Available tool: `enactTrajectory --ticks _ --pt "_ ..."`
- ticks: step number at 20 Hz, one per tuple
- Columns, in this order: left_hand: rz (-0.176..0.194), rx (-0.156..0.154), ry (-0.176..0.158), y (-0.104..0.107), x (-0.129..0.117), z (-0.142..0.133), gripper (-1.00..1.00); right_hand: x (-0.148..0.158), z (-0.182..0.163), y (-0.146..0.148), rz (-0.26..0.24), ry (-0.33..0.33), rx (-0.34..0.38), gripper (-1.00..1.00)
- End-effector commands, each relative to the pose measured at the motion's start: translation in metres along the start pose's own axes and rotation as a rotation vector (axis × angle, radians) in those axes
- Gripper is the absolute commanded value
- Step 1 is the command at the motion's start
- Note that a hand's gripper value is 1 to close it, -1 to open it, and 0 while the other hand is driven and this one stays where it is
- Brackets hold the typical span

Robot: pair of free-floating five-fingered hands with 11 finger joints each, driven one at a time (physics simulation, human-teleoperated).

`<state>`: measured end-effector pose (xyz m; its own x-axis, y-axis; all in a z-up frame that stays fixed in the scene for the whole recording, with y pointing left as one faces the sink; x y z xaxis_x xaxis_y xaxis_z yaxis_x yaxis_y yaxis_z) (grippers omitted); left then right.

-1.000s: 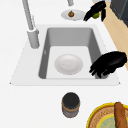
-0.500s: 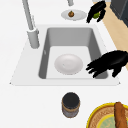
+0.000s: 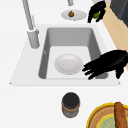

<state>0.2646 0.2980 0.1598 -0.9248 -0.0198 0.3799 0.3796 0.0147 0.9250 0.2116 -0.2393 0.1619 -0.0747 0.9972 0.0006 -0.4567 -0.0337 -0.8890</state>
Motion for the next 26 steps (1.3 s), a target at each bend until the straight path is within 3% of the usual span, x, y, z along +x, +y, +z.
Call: enactTrajectory --ticks 1,4,16,21,24,26 --pt "0.085 0.006 -0.016 0.018 -0.011 0.007 -1.00 0.000 0.000 0.000 0.000 0.000 0.000 0.00" --pt "0.084 0.008 -0.013 0.042 -0.011 0.008 -1.00 0.000 0.000 0.000 -0.001 0.000 0.000 0.00" --pt "0.154 0.028 -0.018 0.111 -0.030 0.046 -1.00 0.000 0.000 0.000 -0.002 0.001 -0.001 0.00" --pt "0.194 0.043 -0.028 0.131 -0.038 0.067 -1.00 0.000 0.000 0.000 -0.002 0.001 -0.001 0.00" --pt "0.215 0.067 -0.042 0.130 -0.048 0.081 -1.00 0.000 0.000 0.000 -0.002 0.001 -0.001 0.00" --pt "0.233 0.067 -0.043 0.131 -0.053 0.091 -1.00 0.000 0.000 0.000 -0.002 0.001 -0.001 0.00"
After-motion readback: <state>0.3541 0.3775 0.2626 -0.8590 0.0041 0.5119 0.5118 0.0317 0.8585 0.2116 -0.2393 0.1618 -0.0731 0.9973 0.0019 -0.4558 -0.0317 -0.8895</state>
